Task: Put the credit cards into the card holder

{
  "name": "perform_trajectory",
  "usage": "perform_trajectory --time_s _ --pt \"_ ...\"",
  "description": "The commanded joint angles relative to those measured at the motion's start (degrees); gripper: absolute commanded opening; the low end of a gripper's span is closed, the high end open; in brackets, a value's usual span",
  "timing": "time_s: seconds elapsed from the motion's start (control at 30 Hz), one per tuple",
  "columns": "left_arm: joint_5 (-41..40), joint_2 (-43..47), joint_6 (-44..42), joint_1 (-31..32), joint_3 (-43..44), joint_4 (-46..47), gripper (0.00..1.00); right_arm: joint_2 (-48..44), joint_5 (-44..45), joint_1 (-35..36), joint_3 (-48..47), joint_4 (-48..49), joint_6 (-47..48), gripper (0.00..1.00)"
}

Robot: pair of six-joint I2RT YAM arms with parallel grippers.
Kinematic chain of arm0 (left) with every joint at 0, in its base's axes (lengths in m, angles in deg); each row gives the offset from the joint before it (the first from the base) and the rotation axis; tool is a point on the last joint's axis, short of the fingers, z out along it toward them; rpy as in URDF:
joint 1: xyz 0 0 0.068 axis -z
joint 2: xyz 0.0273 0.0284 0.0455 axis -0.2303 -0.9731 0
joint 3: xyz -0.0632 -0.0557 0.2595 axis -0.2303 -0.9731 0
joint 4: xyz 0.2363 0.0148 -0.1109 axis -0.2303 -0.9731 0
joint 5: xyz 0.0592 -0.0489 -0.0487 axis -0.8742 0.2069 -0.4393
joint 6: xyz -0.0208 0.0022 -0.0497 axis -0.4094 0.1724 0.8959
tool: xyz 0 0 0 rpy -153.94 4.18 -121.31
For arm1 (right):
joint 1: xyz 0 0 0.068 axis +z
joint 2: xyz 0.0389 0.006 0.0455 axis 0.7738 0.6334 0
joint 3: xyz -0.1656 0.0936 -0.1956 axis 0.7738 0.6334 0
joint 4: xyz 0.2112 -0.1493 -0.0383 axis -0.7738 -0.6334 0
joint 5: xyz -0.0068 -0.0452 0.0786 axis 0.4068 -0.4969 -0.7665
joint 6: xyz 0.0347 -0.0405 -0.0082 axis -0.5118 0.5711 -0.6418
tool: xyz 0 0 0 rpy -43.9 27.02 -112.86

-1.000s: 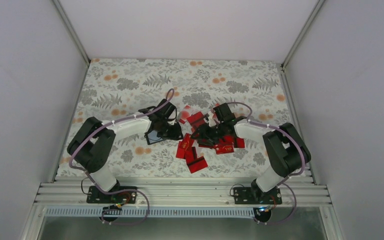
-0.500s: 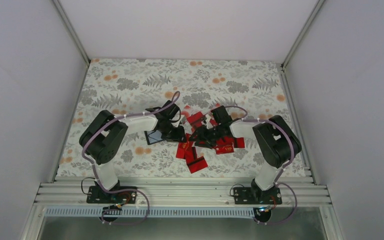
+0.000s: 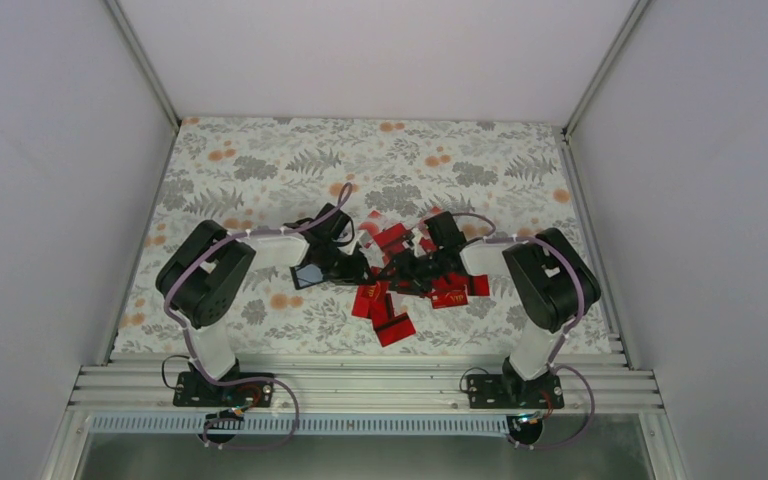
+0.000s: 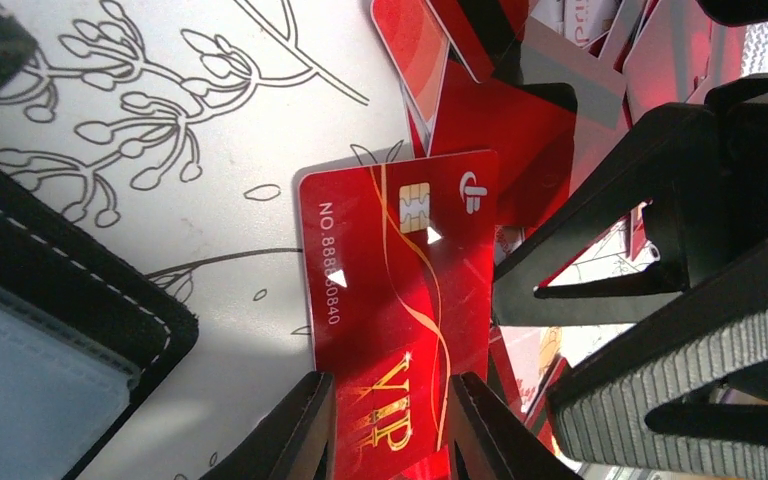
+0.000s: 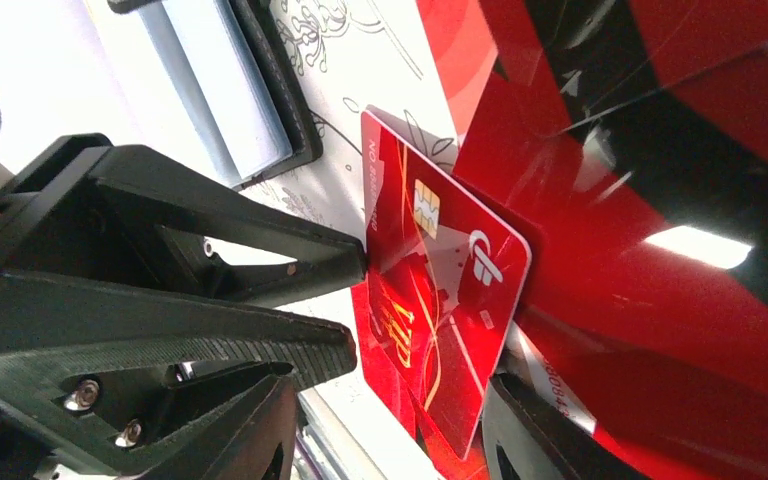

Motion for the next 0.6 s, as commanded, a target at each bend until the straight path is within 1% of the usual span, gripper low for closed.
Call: perform_trajectory --time_s 0.0,0.13,0.27,0.47,0.57 --pt "7.22 -0.96 1.41 2.42 -2.15 5.35 0.29 -1.62 -0.16 0.29 0.54 5.50 0.44 0.48" --pt "7.50 -0.33 1.86 2.46 -2.42 5.79 0.29 -2.68 -0.99 0.32 0.60 5.95 1.42 0.47" --pt "7.56 -0.16 2.22 2.42 -2.67 6.25 0.29 -2.57 -2.07 0.31 0.85 6.78 1.58 0.43" --pt "7.30 -0.31 2.68 2.47 -3.37 7.16 0.28 -4.39 -3.88 0.75 0.70 7.55 3.07 0.42" --pt "6.20 0.42 3.05 2.44 -3.36 6.61 0.28 -4.74 -2.23 0.78 -0.40 3.13 5.56 0.40"
